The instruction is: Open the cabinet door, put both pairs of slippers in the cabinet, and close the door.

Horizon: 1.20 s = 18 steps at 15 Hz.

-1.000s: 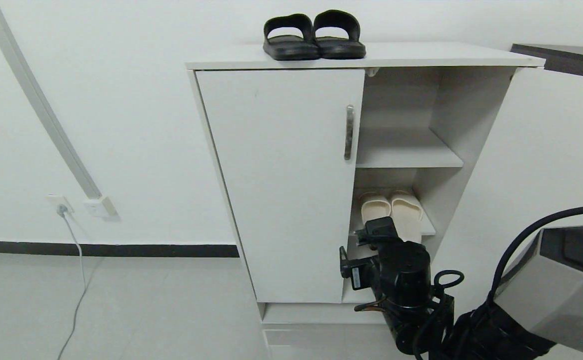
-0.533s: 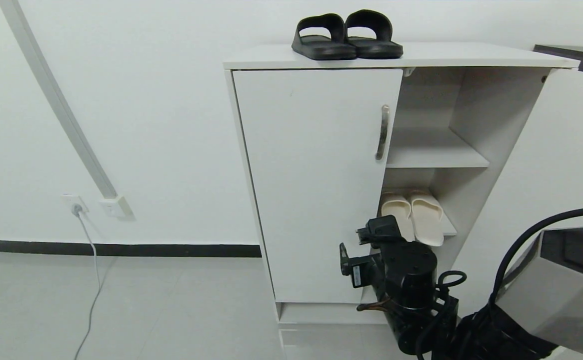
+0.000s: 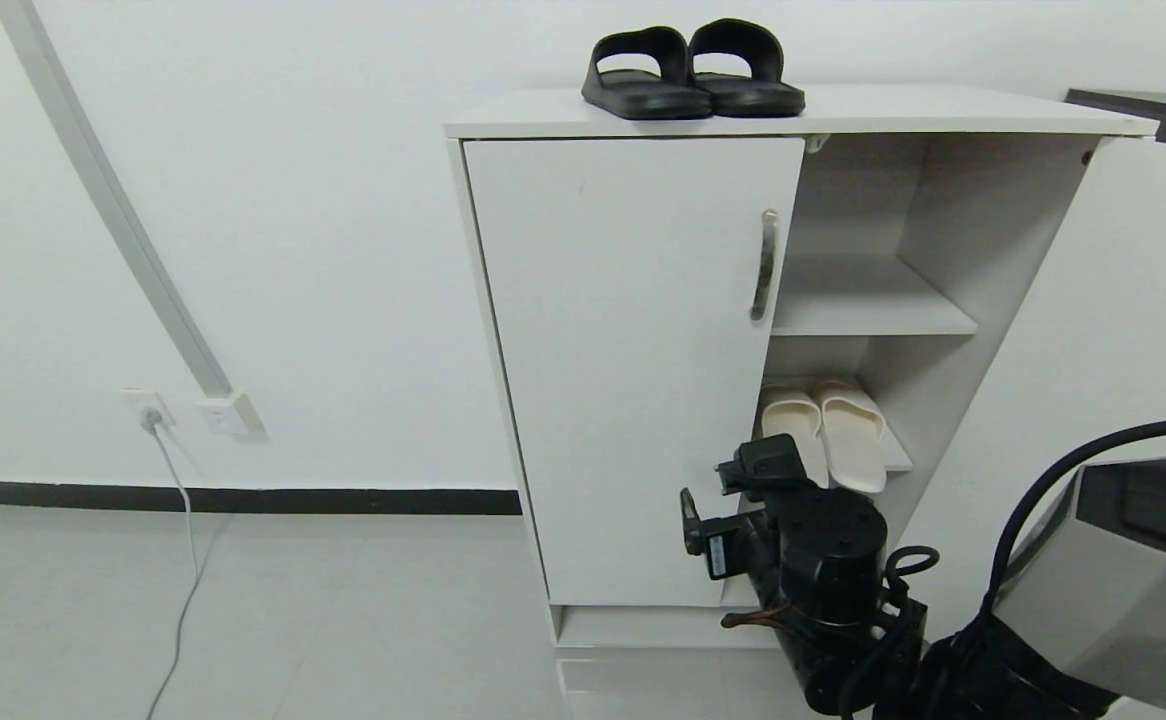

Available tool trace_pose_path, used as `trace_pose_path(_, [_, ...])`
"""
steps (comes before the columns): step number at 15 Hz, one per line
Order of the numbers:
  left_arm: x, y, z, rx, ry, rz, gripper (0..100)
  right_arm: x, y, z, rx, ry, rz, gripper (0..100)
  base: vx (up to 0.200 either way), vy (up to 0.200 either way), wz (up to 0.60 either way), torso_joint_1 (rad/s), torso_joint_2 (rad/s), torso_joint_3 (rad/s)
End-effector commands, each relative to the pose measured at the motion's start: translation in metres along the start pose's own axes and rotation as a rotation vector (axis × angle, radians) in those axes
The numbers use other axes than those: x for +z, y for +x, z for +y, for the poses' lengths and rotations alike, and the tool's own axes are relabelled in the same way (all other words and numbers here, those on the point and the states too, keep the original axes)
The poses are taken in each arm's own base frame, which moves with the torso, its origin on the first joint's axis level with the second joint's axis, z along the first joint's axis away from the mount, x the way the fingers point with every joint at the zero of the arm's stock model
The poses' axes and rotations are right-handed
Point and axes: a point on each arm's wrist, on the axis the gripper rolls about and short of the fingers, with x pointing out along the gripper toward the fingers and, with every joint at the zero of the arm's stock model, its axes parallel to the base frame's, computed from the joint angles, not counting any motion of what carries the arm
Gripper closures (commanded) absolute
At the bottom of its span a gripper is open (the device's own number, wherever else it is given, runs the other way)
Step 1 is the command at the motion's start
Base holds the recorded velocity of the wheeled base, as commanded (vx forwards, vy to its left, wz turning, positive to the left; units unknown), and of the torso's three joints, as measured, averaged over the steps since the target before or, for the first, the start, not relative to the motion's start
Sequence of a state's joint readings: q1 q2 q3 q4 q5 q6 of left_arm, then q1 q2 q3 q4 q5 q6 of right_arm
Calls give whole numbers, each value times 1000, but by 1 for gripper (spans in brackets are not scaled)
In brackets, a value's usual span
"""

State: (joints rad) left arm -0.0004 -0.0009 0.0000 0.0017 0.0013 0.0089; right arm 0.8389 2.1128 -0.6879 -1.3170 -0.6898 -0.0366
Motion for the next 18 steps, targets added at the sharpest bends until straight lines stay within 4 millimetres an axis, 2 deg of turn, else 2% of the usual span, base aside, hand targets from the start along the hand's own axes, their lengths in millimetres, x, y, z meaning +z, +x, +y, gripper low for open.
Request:
trace_pose_path(1, [0, 0, 0, 1, 0, 1, 100, -1, 0, 1, 3, -2, 2, 0, 0, 0, 0, 0, 0, 0])
trace_pose_path(4, [0, 0, 0, 1, 0, 1, 100, -1, -1, 1, 4, -5, 3, 0, 0, 0, 0, 0, 0, 0])
trace_pose_path(7, [0, 0, 0, 1, 0, 1, 100, -1, -1, 1, 4, -5, 3, 0, 0, 0, 0, 6, -159, -268])
trace_pose_path(18, [0, 0, 0, -1, 0, 1, 100, -1, -1, 1, 6, -5, 3, 0, 0, 0, 0, 95, -469, -347])
